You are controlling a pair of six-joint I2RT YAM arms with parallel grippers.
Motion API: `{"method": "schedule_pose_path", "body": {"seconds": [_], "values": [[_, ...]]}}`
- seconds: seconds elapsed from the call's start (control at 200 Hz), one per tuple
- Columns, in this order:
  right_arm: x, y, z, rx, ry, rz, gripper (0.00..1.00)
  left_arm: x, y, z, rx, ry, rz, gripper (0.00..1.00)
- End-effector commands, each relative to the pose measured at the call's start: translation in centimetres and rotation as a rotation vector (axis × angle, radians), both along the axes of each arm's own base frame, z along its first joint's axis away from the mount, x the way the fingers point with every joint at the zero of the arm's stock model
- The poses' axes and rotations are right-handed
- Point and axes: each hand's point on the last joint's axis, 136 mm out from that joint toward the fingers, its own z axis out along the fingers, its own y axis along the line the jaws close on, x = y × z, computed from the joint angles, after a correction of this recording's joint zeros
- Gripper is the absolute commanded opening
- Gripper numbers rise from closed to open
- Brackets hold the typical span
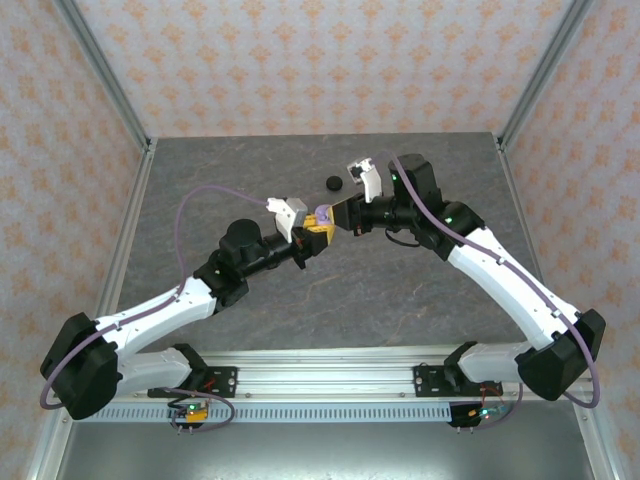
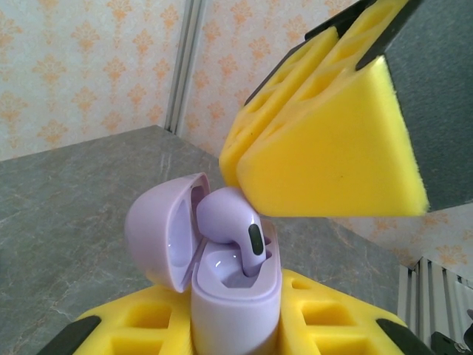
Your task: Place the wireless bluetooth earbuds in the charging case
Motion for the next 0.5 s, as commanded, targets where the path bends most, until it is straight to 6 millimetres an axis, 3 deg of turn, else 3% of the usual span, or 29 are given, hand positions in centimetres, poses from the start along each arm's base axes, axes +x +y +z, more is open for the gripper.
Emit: {"method": "schedule_pose_path", "body": {"seconds": [0.0, 0.496], "values": [[-2.24, 1.16, 0.16, 0.011, 0.029, 0.114, 0.16, -0.12, 0.16, 3.51, -0.073, -0.077, -0.004, 0.24], [-2.78, 1.32, 0.21, 0.014, 0.033, 0.144, 0.25, -0.11, -0.10, 3.45, -0.072, -0.073, -0.015, 0.24]]}}
